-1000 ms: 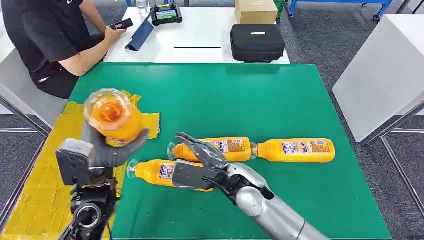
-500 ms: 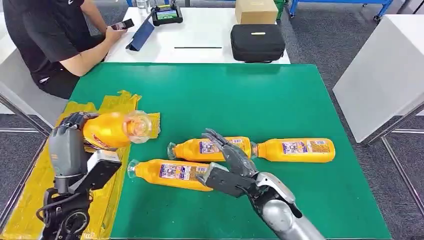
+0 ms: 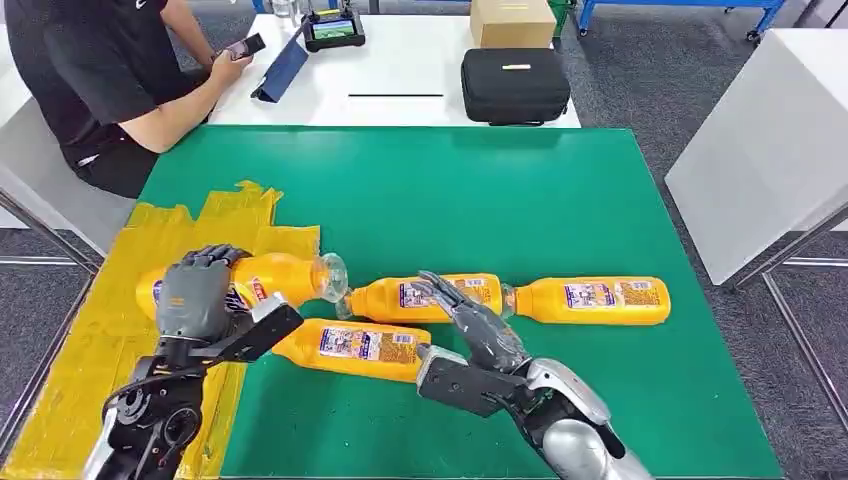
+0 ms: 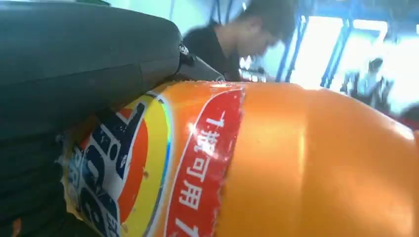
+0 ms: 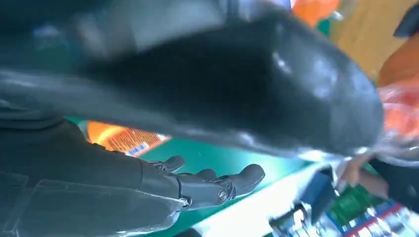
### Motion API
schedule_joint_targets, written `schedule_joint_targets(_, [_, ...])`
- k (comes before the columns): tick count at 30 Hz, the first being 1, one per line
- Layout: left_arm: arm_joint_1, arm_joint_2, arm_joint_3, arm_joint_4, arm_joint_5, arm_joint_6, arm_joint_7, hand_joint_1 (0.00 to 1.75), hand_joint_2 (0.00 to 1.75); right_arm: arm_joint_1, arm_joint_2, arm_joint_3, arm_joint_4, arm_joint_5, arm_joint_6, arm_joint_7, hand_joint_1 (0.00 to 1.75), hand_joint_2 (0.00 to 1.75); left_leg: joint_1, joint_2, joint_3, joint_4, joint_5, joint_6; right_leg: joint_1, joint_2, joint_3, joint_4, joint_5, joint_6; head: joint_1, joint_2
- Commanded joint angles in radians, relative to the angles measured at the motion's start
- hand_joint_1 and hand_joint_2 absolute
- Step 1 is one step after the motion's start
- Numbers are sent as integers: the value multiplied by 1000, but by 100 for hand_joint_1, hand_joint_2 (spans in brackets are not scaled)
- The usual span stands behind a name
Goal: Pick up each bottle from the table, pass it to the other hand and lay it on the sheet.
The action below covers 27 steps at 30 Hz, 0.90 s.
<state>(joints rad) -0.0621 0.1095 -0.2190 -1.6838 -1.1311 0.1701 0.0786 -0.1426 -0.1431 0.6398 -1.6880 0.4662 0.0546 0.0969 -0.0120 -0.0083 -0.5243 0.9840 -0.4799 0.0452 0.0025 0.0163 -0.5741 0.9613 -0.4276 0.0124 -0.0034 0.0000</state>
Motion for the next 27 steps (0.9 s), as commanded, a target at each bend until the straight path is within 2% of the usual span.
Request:
schedule_joint_targets(1, [-148,37,-111,207,-8,-103,88,0,0,-55,-45,121,54,9,52,42,0,0,0,-2,2,-1,0,-2,0,-3,3,-1,0,0,0,0])
schedule_joint_targets(8, [-149,31,-99,207,1,-107,97,0,0,-57,-46,122,57,11,57,50,0,0,1,0,5,-1,-1,-5,1,-3,5,0,-1,0,0,0])
schedule_joint_targets(16, [-150,-10,-4,204,40,-40,186,0,0,-86,-36,159,121,74,117,122,0,0,1,1,1,-1,0,-2,0,0,2,-1,0,0,0,0])
schedule_joint_targets(17, [-149,-16,3,203,45,-33,194,0,0,-92,-35,163,134,84,118,129,0,175,1,1,1,0,0,-2,0,0,1,0,0,0,0,0])
schedule_joint_targets(22, [-154,-36,15,210,52,-38,227,0,0,-117,-20,165,190,128,108,166,0,175,1,1,5,-1,-1,-5,0,-2,5,0,-1,1,0,0])
schedule_joint_targets(27, [-167,-31,-7,225,61,-51,233,0,0,-131,-14,176,222,175,118,199,0,175,1,0,2,-1,0,-2,0,-1,2,-1,0,0,0,0])
